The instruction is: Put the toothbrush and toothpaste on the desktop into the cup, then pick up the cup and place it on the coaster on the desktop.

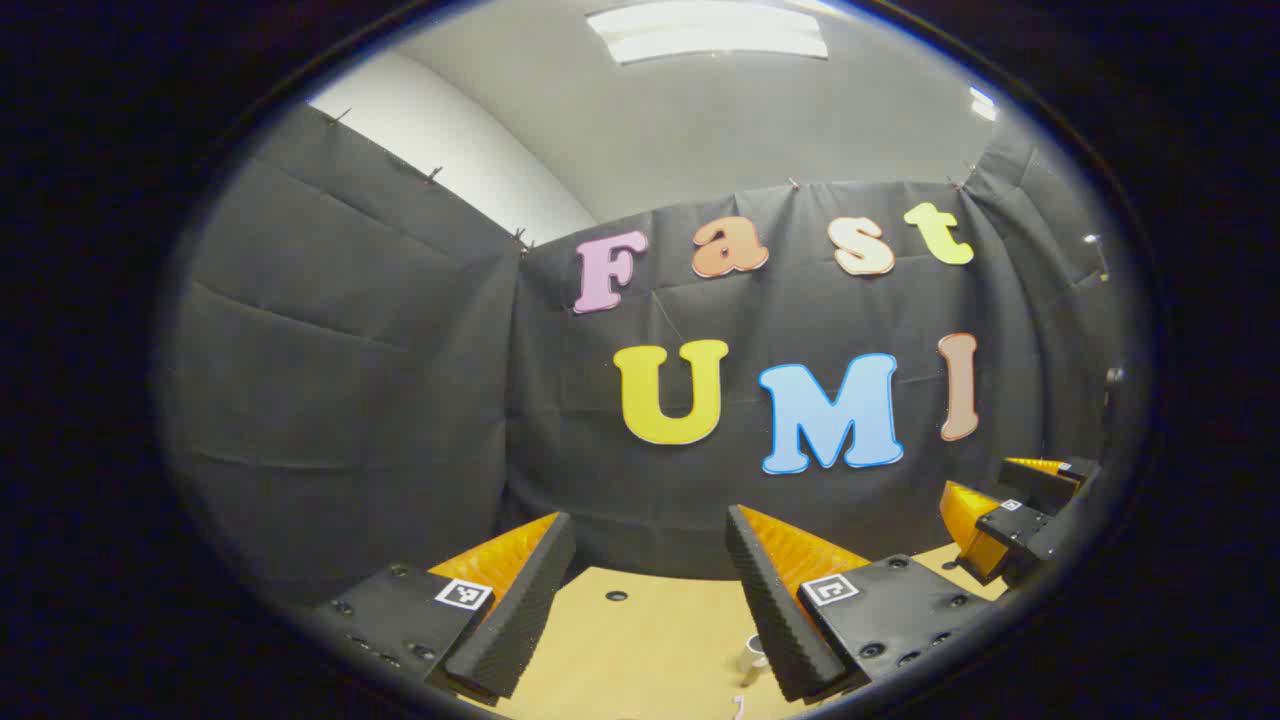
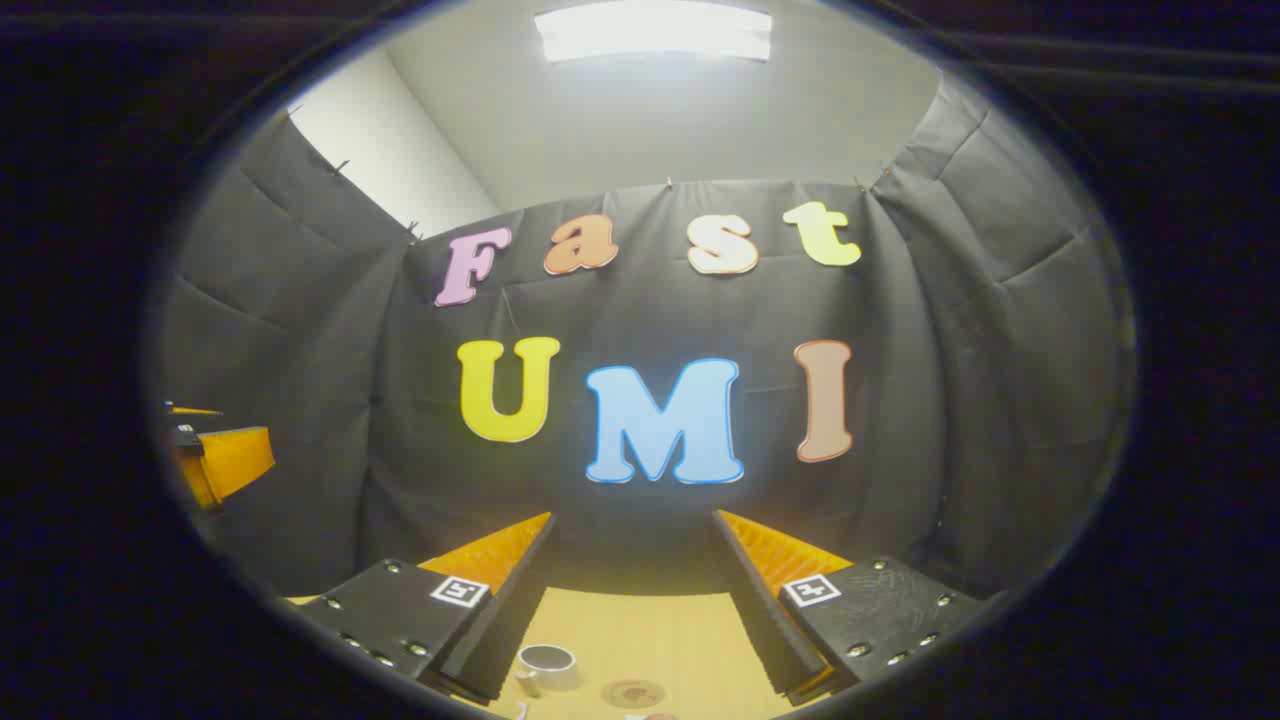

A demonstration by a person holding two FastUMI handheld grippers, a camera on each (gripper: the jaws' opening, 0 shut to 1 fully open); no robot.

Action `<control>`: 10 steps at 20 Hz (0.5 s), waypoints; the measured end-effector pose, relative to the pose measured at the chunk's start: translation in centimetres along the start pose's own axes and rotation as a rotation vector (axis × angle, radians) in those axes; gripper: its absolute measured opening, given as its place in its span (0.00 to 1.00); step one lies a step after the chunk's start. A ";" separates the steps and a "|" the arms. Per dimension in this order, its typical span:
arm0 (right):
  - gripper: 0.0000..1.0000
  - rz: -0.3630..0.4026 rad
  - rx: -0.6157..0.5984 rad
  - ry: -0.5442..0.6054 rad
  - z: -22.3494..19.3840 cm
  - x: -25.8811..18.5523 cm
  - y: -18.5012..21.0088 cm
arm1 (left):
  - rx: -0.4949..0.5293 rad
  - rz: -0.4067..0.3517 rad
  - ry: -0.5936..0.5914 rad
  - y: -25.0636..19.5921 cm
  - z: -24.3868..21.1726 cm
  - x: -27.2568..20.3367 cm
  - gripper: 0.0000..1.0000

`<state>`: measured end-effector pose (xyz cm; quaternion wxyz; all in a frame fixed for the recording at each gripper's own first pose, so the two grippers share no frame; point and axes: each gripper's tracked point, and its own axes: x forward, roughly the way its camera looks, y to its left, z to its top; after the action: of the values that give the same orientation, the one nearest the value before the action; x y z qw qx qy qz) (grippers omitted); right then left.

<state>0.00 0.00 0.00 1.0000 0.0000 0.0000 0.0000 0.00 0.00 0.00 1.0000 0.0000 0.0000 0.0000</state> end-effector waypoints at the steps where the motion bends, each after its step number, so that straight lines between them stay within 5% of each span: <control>1: 0.91 0.015 -0.002 0.009 -0.3 0.1 0.2 | -0.004 0.009 -0.003 0.0 -0.1 0.1 1.00; 10: 0.94 0.028 0.001 0.021 -0.4 0.3 -0.8 | -0.034 -0.024 0.027 -3.7 -2.0 2.7 1.00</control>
<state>0.29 -0.78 -0.41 0.9998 0.0006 0.0106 0.0141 2.67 -3.65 -1.97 0.9997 -0.0168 0.0133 -0.0118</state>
